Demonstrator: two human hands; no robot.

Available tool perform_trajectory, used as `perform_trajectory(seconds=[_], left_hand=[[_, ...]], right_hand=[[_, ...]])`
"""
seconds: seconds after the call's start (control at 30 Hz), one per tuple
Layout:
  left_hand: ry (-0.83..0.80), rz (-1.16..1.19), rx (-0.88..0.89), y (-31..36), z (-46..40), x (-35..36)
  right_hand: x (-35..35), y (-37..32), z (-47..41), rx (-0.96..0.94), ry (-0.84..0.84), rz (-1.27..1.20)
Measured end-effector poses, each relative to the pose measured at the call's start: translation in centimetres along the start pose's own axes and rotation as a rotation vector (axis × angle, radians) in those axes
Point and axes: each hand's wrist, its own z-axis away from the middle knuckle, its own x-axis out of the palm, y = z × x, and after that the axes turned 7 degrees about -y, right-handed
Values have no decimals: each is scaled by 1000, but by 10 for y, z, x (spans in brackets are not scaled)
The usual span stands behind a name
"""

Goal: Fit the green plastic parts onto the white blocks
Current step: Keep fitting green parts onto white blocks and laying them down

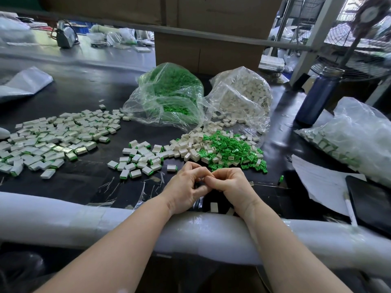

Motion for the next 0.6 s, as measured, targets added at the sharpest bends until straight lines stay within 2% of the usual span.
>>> perform_trajectory(seconds=[0.27,0.6], left_hand=[[8,81,2,0,0,0],[-2,44,17,0,2,1]], right_hand=[[0,1,1,-37,-48,-15],[1,-3,2,-5,-19,0]])
